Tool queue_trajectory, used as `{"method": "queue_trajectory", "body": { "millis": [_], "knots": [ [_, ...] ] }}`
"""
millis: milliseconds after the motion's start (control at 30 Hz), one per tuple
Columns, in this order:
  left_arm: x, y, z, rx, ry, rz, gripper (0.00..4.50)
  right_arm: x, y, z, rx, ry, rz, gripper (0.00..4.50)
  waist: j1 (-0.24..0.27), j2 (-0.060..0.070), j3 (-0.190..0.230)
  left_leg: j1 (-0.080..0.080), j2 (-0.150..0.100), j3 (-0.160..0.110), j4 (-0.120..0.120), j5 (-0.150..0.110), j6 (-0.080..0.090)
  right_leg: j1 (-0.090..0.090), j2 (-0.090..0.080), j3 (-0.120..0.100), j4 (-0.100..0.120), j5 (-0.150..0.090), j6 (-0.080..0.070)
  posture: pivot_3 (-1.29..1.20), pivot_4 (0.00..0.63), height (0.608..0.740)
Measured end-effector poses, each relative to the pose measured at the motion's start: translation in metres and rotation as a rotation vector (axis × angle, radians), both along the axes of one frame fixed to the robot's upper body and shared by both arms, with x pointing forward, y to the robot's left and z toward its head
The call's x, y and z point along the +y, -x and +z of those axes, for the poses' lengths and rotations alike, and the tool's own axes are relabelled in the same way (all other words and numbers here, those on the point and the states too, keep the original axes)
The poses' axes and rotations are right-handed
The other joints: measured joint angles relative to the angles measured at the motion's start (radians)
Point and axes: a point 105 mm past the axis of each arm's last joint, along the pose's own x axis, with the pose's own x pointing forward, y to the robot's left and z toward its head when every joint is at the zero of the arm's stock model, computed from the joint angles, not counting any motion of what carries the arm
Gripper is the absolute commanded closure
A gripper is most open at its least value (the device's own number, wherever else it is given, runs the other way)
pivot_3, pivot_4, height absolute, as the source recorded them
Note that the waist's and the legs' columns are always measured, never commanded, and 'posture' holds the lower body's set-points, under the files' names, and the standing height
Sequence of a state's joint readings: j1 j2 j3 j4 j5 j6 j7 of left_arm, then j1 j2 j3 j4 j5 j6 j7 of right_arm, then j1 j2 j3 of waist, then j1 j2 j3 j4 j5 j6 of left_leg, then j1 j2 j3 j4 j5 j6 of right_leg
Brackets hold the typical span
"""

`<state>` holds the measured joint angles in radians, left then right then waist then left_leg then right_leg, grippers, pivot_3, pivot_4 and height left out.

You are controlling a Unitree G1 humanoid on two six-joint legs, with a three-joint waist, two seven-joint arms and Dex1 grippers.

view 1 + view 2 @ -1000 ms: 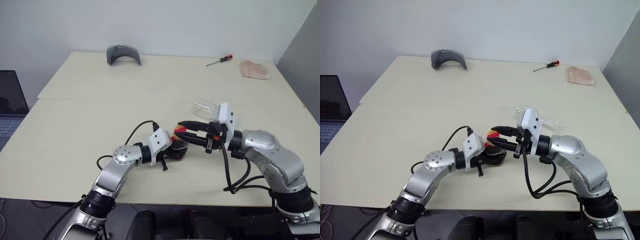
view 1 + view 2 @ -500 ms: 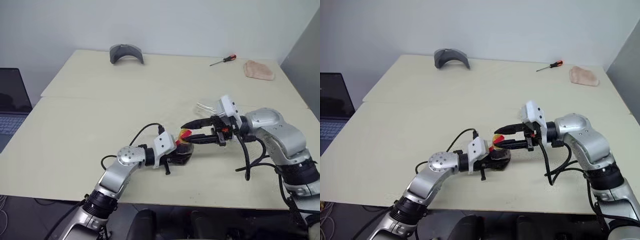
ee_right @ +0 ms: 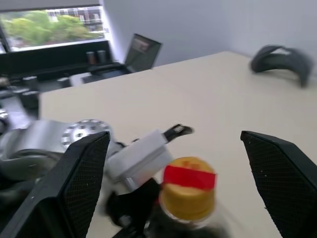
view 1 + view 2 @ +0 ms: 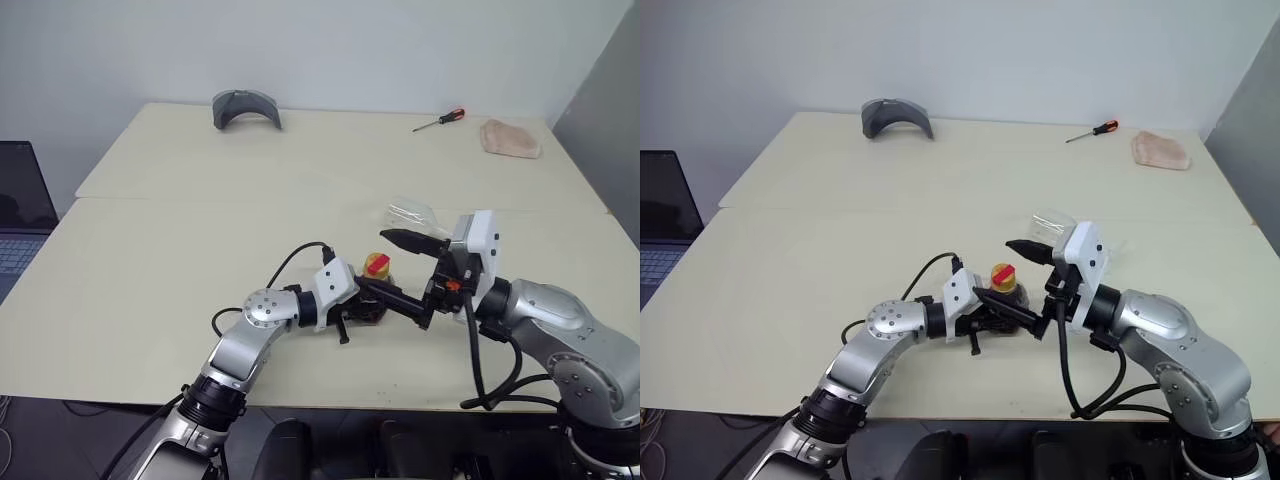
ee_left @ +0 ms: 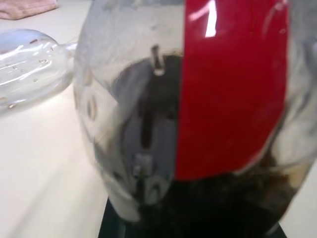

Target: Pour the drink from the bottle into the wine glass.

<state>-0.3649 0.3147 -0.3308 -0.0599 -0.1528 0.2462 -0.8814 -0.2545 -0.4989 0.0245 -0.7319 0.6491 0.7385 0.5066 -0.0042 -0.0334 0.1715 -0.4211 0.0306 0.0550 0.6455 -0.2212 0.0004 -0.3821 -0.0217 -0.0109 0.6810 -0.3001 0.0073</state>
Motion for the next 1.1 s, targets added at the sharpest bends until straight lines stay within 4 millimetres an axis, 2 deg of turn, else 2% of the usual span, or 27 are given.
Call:
{"method": "queue_trajectory", "body": {
  "millis": [233, 267, 333, 567, 600, 767, 1000, 1100],
  "knots": [
    [0.000, -0.001, -0.002, 0.001, -0.002, 0.003, 3.76, -0.002, -0.006, -0.007, -0.016, -0.014, -0.087, 0.00, 0.001, 0.000, 0.000, 0.000, 0.000, 0.000, 0.000, 0.000, 0.000, 0.000, 0.000, 0.000, 0.000, 0.001, -0.002, 0.00, 0.150, 0.740],
    [0.000, -0.002, -0.002, -0.001, -0.002, 0.004, 3.76, -0.002, -0.006, -0.009, -0.009, -0.018, -0.090, 0.17, 0.002, 0.000, 0.000, 0.000, 0.000, 0.000, 0.000, 0.000, 0.000, 0.000, 0.000, 0.000, 0.000, 0.001, -0.002, 0.00, 0.150, 0.740],
    [0.000, -0.002, -0.002, -0.001, -0.003, 0.004, 3.76, -0.002, -0.007, -0.009, -0.012, -0.018, -0.093, 0.54, 0.002, 0.000, 0.000, 0.000, 0.000, 0.000, 0.000, 0.000, 0.000, 0.000, 0.000, 0.000, 0.000, 0.001, -0.002, 0.00, 0.150, 0.740],
    [0.000, -0.002, -0.004, -0.003, -0.014, 0.011, 3.76, 0.000, -0.002, -0.014, -0.005, -0.005, -0.060, 3.13, 0.001, 0.000, 0.000, 0.000, 0.000, 0.000, 0.000, 0.000, 0.000, 0.000, 0.000, 0.000, 0.000, 0.001, -0.002, 0.00, 0.150, 0.740],
    [0.000, -0.002, -0.004, -0.003, -0.013, 0.012, 3.76, 0.000, -0.002, -0.014, -0.005, -0.005, -0.059, 3.31, 0.001, 0.000, 0.000, 0.000, 0.000, 0.000, 0.000, 0.000, 0.000, 0.000, 0.000, 0.000, 0.000, 0.001, -0.002, 0.00, 0.150, 0.740],
    [0.000, -0.002, -0.005, -0.005, -0.021, 0.010, 3.76, -0.001, -0.002, -0.015, -0.006, 0.014, -0.032, 3.30, 0.001, 0.000, 0.000, 0.000, 0.000, 0.000, 0.000, 0.000, 0.000, 0.000, 0.000, 0.000, 0.000, 0.001, -0.002, 0.00, 0.150, 0.740],
    [0.006, -0.003, -0.006, -0.031, -0.060, 0.003, 3.76, -0.004, -0.030, -0.007, -0.014, 0.207, 0.346, 3.30, -0.005, 0.000, 0.000, 0.003, 0.001, 0.000, -0.001, 0.000, 0.001, 0.002, 0.002, 0.001, 0.000, 0.002, -0.003, 0.00, 0.150, 0.740],
    [0.007, -0.003, -0.006, -0.041, -0.067, 0.000, 3.76, -0.005, -0.038, -0.004, -0.003, 0.243, 0.438, 3.30, -0.002, 0.000, 0.000, 0.003, 0.001, -0.001, -0.001, 0.000, 0.001, 0.002, 0.003, -0.001, 0.000, 0.002, -0.004, 0.00, 0.150, 0.740]
  ]
}}
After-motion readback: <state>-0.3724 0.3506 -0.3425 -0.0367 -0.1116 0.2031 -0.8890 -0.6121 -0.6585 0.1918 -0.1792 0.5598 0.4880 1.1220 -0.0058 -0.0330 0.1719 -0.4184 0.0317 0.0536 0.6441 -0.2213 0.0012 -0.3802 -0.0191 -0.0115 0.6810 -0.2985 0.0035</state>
